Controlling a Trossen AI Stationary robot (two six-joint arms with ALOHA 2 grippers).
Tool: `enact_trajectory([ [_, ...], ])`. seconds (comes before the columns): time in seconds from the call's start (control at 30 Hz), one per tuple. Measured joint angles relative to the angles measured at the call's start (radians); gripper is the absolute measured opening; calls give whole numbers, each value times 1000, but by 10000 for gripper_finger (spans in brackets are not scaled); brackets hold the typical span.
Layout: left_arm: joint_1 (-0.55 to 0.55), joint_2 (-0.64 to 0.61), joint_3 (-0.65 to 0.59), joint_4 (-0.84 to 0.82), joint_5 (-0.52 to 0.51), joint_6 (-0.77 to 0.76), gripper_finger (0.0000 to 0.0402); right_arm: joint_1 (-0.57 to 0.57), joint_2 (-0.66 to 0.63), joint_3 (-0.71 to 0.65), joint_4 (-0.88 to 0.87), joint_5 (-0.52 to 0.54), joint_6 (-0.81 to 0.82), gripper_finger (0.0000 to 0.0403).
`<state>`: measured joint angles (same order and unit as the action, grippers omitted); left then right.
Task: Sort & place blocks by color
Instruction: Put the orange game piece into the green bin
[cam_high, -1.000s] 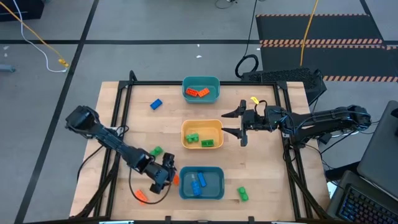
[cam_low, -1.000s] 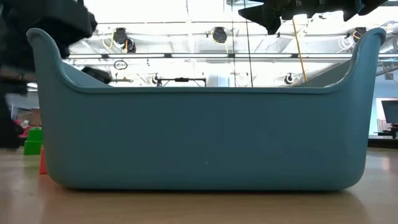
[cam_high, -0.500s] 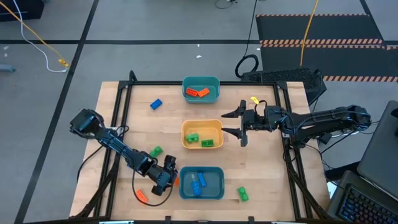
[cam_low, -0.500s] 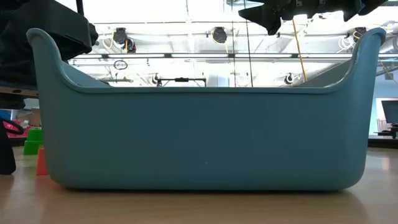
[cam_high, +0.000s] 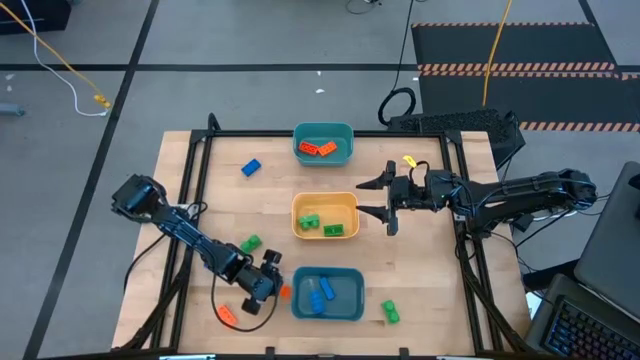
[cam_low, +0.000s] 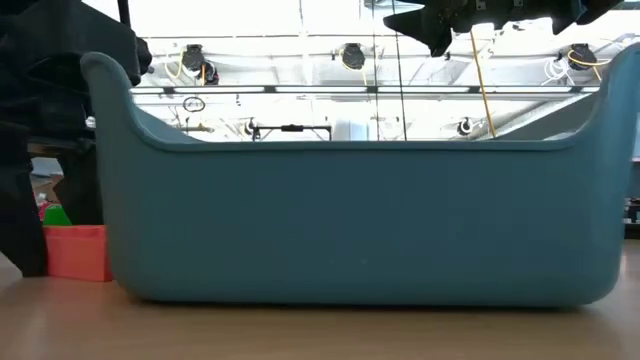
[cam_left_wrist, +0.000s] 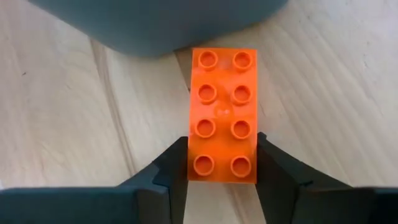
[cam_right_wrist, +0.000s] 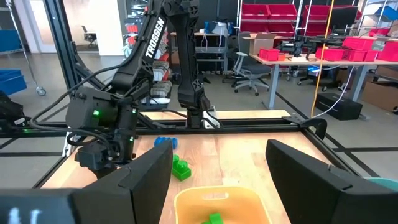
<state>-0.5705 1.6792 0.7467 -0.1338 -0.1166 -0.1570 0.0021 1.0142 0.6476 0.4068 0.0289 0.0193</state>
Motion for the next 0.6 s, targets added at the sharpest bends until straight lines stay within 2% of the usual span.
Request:
enact_trajectory([
  [0.23, 4, -2, 2, -85, 57, -28, 140, 0, 0, 0, 0, 0, 7, 251],
  [0.43, 3, -91, -4, -261, 72, -74, 140, 0, 0, 0, -2, 0, 7, 251],
  [0.53, 8, -191, -11, -414, -7, -107, 140, 0, 0, 0, -1, 0, 7, 251],
  [0.6, 25, -273, -8, -497, -109, -131, 140, 0, 0, 0, -2, 0, 7, 251],
])
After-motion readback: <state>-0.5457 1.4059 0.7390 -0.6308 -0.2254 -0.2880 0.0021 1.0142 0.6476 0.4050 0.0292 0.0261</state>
